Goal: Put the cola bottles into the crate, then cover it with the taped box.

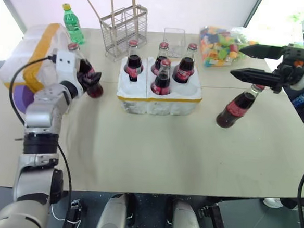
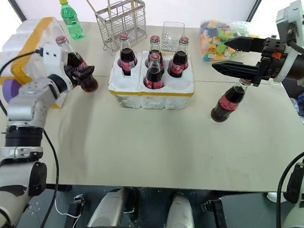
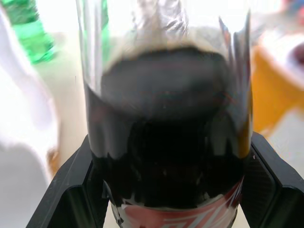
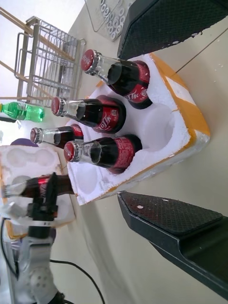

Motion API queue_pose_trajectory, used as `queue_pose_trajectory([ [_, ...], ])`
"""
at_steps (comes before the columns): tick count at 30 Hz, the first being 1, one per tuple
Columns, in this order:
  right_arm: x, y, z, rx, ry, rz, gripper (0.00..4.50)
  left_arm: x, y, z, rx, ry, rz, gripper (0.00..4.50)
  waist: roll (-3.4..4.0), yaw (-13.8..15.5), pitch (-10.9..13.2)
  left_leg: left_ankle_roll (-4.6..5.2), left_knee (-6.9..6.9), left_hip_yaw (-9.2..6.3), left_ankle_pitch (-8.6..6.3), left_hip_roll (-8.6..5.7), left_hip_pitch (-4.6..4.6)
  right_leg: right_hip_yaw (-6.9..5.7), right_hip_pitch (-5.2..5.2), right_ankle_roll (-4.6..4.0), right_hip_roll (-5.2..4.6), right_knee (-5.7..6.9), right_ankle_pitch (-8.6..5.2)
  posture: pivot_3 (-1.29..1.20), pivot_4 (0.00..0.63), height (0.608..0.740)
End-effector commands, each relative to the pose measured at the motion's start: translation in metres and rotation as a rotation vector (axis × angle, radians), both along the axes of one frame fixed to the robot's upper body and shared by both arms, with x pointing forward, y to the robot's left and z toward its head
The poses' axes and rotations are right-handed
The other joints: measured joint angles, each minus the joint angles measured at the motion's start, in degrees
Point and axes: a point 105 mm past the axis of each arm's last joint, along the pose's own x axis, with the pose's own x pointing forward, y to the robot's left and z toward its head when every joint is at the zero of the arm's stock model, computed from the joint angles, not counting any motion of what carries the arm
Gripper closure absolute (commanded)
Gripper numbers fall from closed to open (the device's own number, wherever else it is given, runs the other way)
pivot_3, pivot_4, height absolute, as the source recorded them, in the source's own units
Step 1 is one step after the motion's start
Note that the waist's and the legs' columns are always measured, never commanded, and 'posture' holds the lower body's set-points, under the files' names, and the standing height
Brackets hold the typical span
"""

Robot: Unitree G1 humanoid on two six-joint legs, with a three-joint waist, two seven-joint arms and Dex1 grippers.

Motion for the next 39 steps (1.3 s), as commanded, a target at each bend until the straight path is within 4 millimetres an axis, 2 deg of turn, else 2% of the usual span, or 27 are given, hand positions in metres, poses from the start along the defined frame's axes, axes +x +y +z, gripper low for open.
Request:
queue_pose_trajectory([
  [1,-0.005,-0.001,0.015,-0.001,-0.07,0.003,0.0,-0.028,-0.026,0.095,-0.03,-0.264,-0.18,1.66,-0.07,0.0,0.04,0.0,0.0,0.0,0.0,0.0,0.0,0.0,0.0,0.01,0.0,-0.02,0.0,0.0,0.15,0.736],
  [3,-0.005,0.0,0.014,-0.001,-0.07,0.003,0.0,-0.03,-0.039,0.109,-0.02,-0.283,-0.227,1.66,-0.07,-0.09,0.04,0.0,0.0,0.0,0.0,-0.03,-0.01,0.0,0.03,0.05,0.0,-0.11,0.03,0.0,0.15,0.736],
  [6,-0.006,0.0,0.012,-0.001,-0.07,0.001,0.0,-0.028,-0.061,0.115,-0.015,-0.283,-0.296,1.66,-0.03,-0.18,0.02,0.01,-0.02,0.03,0.0,-0.12,0.06,0.01,0.07,0.06,0.01,-0.1,0.03,0.0,0.15,0.736],
  [8,-0.006,0.0,0.012,0.0,-0.071,-0.004,0.0,-0.028,-0.077,0.109,0.012,-0.272,-0.35,1.66,-0.03,-0.18,0.01,0.0,-0.03,0.04,0.01,-0.12,0.13,0.01,0.12,0.06,0.03,-0.08,0.03,0.0,0.15,0.736],
  [11,-0.007,-0.002,0.011,0.003,-0.072,-0.014,0.0,-0.026,-0.09,0.092,0.057,-0.233,-0.39,1.66,-0.04,-0.16,0.03,-0.01,-0.01,0.06,0.02,-0.13,0.12,0.01,0.12,0.07,0.03,-0.07,0.03,0.0,0.15,0.736],
  [16,-0.01,-0.005,0.01,0.014,-0.072,-0.038,0.0,-0.019,-0.09,0.066,0.097,-0.164,-0.363,1.66,-0.05,-0.25,0.03,-0.01,-0.02,0.06,0.02,-0.11,0.09,0.01,0.06,0.07,0.04,-0.08,0.04,0.0,0.15,0.736],
  [21,-0.01,-0.007,0.005,0.013,-0.067,-0.05,0.0,-0.018,-0.1,0.039,0.192,-0.123,-0.386,1.66,-0.04,-0.15,0.02,-0.01,-0.02,0.07,0.02,-0.11,0.1,0.01,0.08,0.07,0.03,-0.09,0.04,0.0,0.15,0.736],
  [25,-0.007,-0.006,0.004,0.009,-0.066,-0.055,0.0,-0.017,-0.106,0.026,0.202,-0.085,-0.412,1.66,-0.04,-0.12,0.02,-0.01,-0.01,0.07,0.02,-0.11,0.12,0.02,0.09,0.07,0.01,-0.08,0.04,0.0,0.15,0.736],
  [28,-0.005,-0.006,0.004,0.005,-0.067,-0.057,0.0,-0.02,-0.109,0.031,0.164,-0.067,-0.438,1.66,-0.05,-0.18,0.02,-0.01,-0.01,0.06,0.02,-0.1,0.1,0.02,0.08,0.07,0.02,-0.08,0.04,0.0,0.15,0.736],
  [31,-0.003,-0.006,0.004,0.001,-0.069,-0.057,0.0,-0.022,-0.109,0.028,0.222,-0.066,-0.453,1.66,-0.05,-0.14,0.03,-0.01,-0.01,0.06,0.02,-0.1,0.07,0.02,0.04,0.07,0.02,-0.08,0.04,0.0,0.15,0.736],
  [38,-0.002,-0.002,-0.001,-0.024,-0.073,-0.038,0.0,-0.012,-0.113,-0.012,0.333,-0.007,-0.443,1.66,-0.04,-0.17,0.02,-0.01,-0.01,0.07,0.02,-0.11,0.09,0.02,0.06,0.07,0.02,-0.08,0.04,0.0,0.15,0.736],
  [39,-0.002,-0.001,-0.002,-0.028,-0.071,-0.035,0.0,-0.011,-0.115,-0.016,0.333,-0.002,-0.444,1.16,-0.04,-0.18,0.02,-0.01,-0.02,0.07,0.02,-0.11,0.1,0.02,0.06,0.07,0.02,-0.08,0.04,0.0,0.15,0.736],
])
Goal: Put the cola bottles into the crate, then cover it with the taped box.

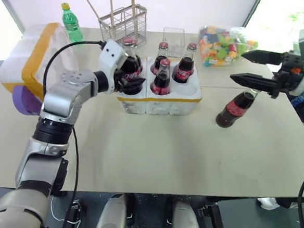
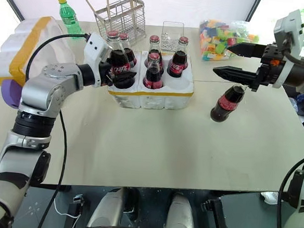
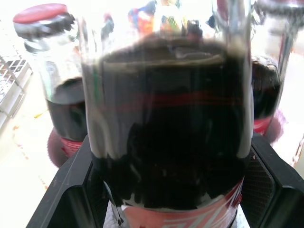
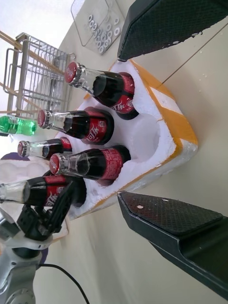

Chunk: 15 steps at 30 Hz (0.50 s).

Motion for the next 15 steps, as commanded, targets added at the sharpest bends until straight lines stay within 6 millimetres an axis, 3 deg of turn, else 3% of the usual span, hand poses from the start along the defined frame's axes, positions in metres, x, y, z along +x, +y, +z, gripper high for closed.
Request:
queue_pose_trajectory([
  [1,-0.003,0.005,0.01,-0.018,-0.054,0.025,0.0,0.002,-0.005,-0.002,0.021,-0.042,-0.01,0.61,0.0,-0.02,0.0,0.0,0.0,0.0,0.0,0.0,-0.01,0.0,0.0,0.0,0.0,0.0,0.0,0.0,0.15,0.736],
  [3,-0.003,0.005,0.009,-0.025,-0.054,0.03,0.0,0.003,-0.005,-0.006,0.029,-0.041,-0.008,0.03,0.0,0.05,-0.01,0.0,0.0,0.0,0.0,0.01,-0.01,0.0,0.0,0.0,0.0,0.0,0.0,0.0,0.15,0.736],
  [7,-0.003,0.006,0.009,-0.049,-0.058,0.034,0.0,0.005,-0.001,0.0,0.005,-0.059,0.001,0.03,0.01,0.15,-0.01,0.0,0.03,-0.03,0.0,0.01,0.0,0.0,0.03,0.0,-0.02,0.02,0.0,0.0,0.15,0.736],
  [10,-0.004,0.004,0.014,-0.068,-0.073,0.034,0.0,-0.002,0.008,0.029,-0.101,-0.086,-0.026,0.03,0.01,0.03,-0.01,0.01,0.04,-0.02,-0.01,0.02,0.01,0.0,0.03,0.0,-0.03,0.02,0.0,0.0,0.15,0.736],
  [15,-0.018,-0.013,0.047,0.005,-0.138,-0.019,0.0,-0.049,0.026,0.094,-0.274,-0.131,-0.245,0.03,0.0,-0.24,0.0,0.0,0.0,0.0,0.0,0.13,-0.08,0.01,-0.14,0.0,-0.02,0.06,0.0,0.0,0.15,0.736],
])
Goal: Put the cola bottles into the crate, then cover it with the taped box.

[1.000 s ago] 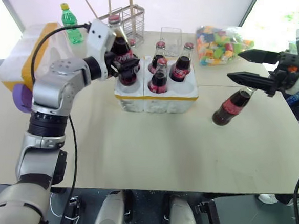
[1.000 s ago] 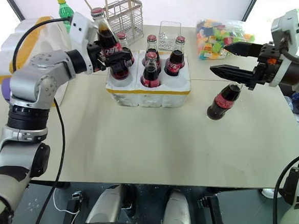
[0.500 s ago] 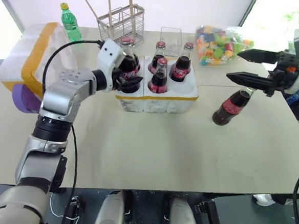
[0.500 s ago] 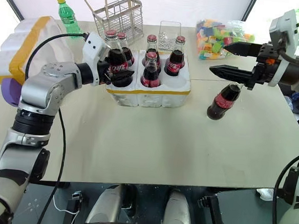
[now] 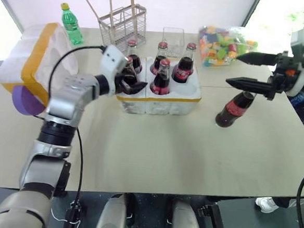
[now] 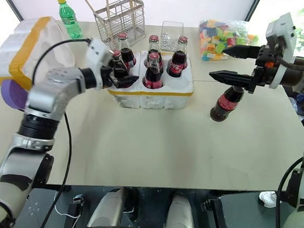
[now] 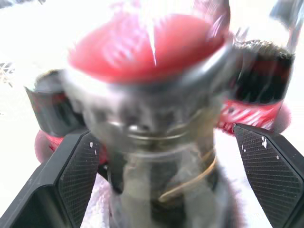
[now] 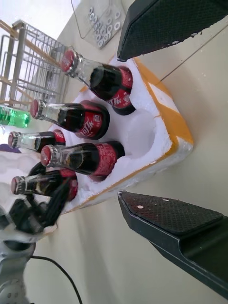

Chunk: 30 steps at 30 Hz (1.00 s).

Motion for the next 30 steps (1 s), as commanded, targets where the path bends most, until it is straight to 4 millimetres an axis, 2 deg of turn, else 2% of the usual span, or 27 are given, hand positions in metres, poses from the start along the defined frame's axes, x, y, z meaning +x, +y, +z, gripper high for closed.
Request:
queue_pose_trajectory([
  [1,-0.021,-0.019,0.043,0.085,-0.105,-0.043,0.0,-0.049,0.001,0.064,-0.129,-0.098,-0.248,0.03,0.0,0.11,0.0,0.0,0.0,0.0,0.0,0.0,0.01,0.0,0.01,0.0,0.0,0.0,0.0,0.0,0.15,0.736],
  [3,-0.033,-0.034,0.052,0.13,-0.114,-0.082,0.0,-0.082,-0.002,0.075,-0.134,-0.097,-0.432,0.03,0.01,0.41,-0.01,0.0,-0.01,-0.01,0.0,0.01,0.04,0.0,0.08,0.0,-0.02,-0.04,0.0,0.0,0.15,0.736],
  [4,-0.039,-0.042,0.052,0.146,-0.105,-0.108,0.0,-0.093,-0.005,0.074,-0.117,-0.074,-0.501,0.03,0.01,0.54,-0.01,0.0,-0.01,-0.03,-0.01,0.0,0.03,-0.01,0.12,0.0,-0.01,-0.09,-0.01,0.0,0.15,0.736],
  [7,-0.055,-0.065,0.033,0.133,-0.069,-0.202,0.0,-0.116,-0.013,0.059,-0.034,0.008,-0.65,0.03,-0.12,0.71,-0.09,0.02,0.01,-0.15,-0.02,-0.04,0.12,-0.07,0.36,0.0,0.0,-0.18,-0.01,0.0,0.15,0.736],
  [10,-0.071,-0.084,0.004,0.125,-0.011,-0.306,0.0,-0.117,-0.021,0.037,0.055,0.062,-0.678,0.03,-0.12,0.64,-0.11,0.02,0.04,-0.08,-0.02,-0.06,0.22,-0.04,0.43,0.0,0.0,-0.14,-0.01,0.0,0.15,0.736],
  [11,-0.078,-0.09,-0.012,0.12,0.016,-0.345,0.0,-0.114,-0.024,0.028,0.083,0.075,-0.676,0.03,-0.11,0.64,-0.12,0.01,0.04,-0.1,-0.01,-0.06,0.24,-0.04,0.46,0.0,0.0,-0.1,-0.01,0.0,0.15,0.736],
  [15,-0.092,-0.097,-0.064,0.14,0.099,-0.487,0.0,-0.104,-0.032,0.008,0.122,0.104,-0.694,0.03,-0.09,0.43,-0.13,-0.04,0.04,-0.08,0.01,-0.07,0.41,-0.02,0.48,-0.01,0.04,0.03,-0.02,0.0,0.15,0.736],
  [17,-0.092,-0.095,-0.081,0.137,0.097,-0.535,0.0,-0.1,-0.035,0.004,0.129,0.102,-0.697,0.03,-0.02,0.24,-0.18,-0.04,0.01,-0.11,0.01,-0.03,0.44,0.0,0.46,-0.01,0.04,0.01,-0.02,0.0,0.15,0.736],
  [22,-0.068,-0.073,-0.118,0.226,0.079,-0.607,0.0,-0.092,-0.049,-0.002,0.135,0.076,-0.704,0.03,0.04,0.08,-0.21,-0.01,-0.01,-0.12,-0.02,0.02,0.46,0.13,0.38,-0.02,0.05,-0.01,-0.02,0.0,0.15,0.736],
  [27,-0.038,-0.058,-0.135,0.283,0.082,-0.624,0.0,-0.092,-0.058,0.001,0.108,0.057,-0.715,0.03,0.07,0.37,-0.21,0.01,-0.01,-0.1,-0.02,0.0,0.44,0.16,0.36,-0.02,0.02,0.01,-0.03,0.0,0.15,0.736],
  [30,-0.024,-0.064,-0.142,0.296,0.084,-0.667,0.0,-0.091,-0.059,0.003,0.11,0.044,-0.694,0.03,0.07,0.37,-0.21,0.02,-0.01,-0.13,-0.02,-0.04,0.44,0.16,0.4,-0.02,0.04,0.02,-0.03,0.0,0.15,0.736],
])
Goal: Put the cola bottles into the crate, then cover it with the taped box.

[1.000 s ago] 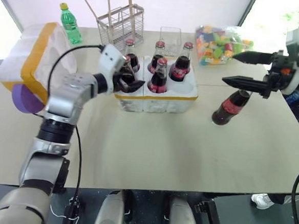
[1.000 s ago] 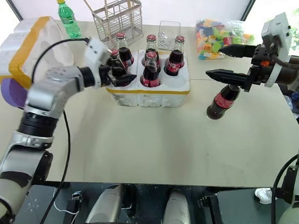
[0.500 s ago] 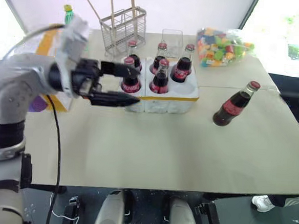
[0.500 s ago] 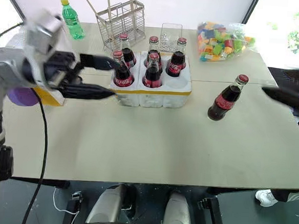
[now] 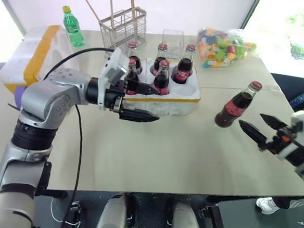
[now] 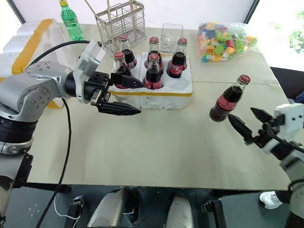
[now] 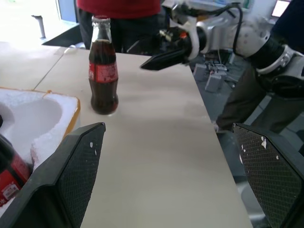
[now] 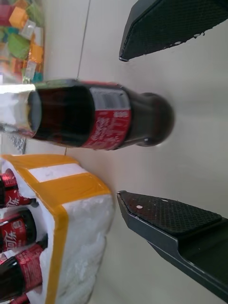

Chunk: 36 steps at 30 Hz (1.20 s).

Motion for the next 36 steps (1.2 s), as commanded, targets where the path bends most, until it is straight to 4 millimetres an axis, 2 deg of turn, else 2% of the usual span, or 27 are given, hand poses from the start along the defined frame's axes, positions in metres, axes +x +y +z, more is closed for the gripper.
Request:
queue_pose_trajectory([
  [1,0.013,-0.011,0.001,-0.007,-0.031,-0.066,0.0,-0.001,0.0,0.013,-0.017,-0.064,0.018,0.03,0.0,-0.06,0.0,0.0,0.0,0.01,0.0,-0.01,0.0,0.0,0.01,0.0,0.0,0.0,0.0,0.0,0.15,0.736],
  [15,0.052,-0.006,0.004,0.098,-0.062,-0.025,0.0,0.001,0.003,0.015,-0.015,-0.078,0.068,0.03,0.01,-0.22,0.0,0.0,0.0,0.05,0.0,-0.02,0.0,0.0,0.0,0.01,0.02,0.0,0.0,0.0,0.15,0.736],
  [18,0.063,-0.004,-0.002,0.08,-0.044,-0.024,0.0,0.004,0.002,0.017,-0.019,-0.086,0.077,0.03,0.01,-0.25,0.0,0.0,0.0,0.07,0.01,-0.02,0.0,0.0,0.0,0.01,0.03,0.01,0.0,0.0,0.15,0.736],
  [21,0.069,0.0,-0.003,0.094,-0.046,-0.014,0.82,0.005,0.002,0.018,-0.021,-0.092,0.084,0.0,0.01,-0.21,0.0,0.0,0.0,0.12,0.01,-0.04,0.0,-0.01,0.01,0.01,0.03,0.01,0.0,0.0,0.15,0.736],
  [23,0.069,0.003,-0.002,0.091,-0.048,0.002,1.74,0.005,0.002,0.018,-0.022,-0.095,0.09,0.0,0.01,-0.17,0.0,0.0,0.0,0.12,0.01,-0.04,0.0,0.0,0.01,0.01,0.03,0.0,0.0,0.0,0.15,0.736],
  [24,0.069,0.005,0.0,0.086,-0.056,0.007,1.76,0.006,0.003,0.018,-0.024,-0.095,0.094,0.0,0.01,-0.22,0.0,0.0,0.0,0.12,0.01,-0.04,0.0,0.0,0.02,0.01,0.03,0.0,0.0,0.0,0.15,0.736],
  [26,0.068,0.008,0.011,0.099,-0.094,0.025,1.76,0.007,0.004,0.019,-0.027,-0.097,0.104,0.0,0.01,-0.36,0.0,0.0,0.0,0.13,0.01,-0.04,0.0,0.0,0.02,0.01,0.03,0.0,0.0,0.0,0.15,0.736],
  [30,0.066,0.017,0.046,0.121,-0.202,0.071,1.76,0.008,0.006,0.018,-0.031,-0.098,0.124,0.0,0.07,-0.56,0.03,0.0,-0.01,0.13,0.01,-0.03,0.0,0.0,-0.01,0.01,0.03,0.01,0.0,0.0,0.15,0.736],
  [34,0.062,0.047,0.109,0.211,-0.342,0.211,1.76,0.01,0.011,0.02,-0.047,-0.093,0.155,0.0,0.24,-1.16,0.13,-0.01,-0.04,0.12,0.01,-0.02,-0.03,0.02,-0.12,0.02,0.02,0.02,0.01,0.0,0.15,0.736],
  [36,0.061,0.062,0.126,0.234,-0.374,0.266,1.76,0.011,0.013,0.019,-0.05,-0.093,0.165,0.0,0.25,-1.51,0.14,-0.02,-0.06,0.1,0.02,0.0,-0.03,0.02,-0.15,0.02,0.02,0.11,0.0,0.0,0.15,0.736],
])
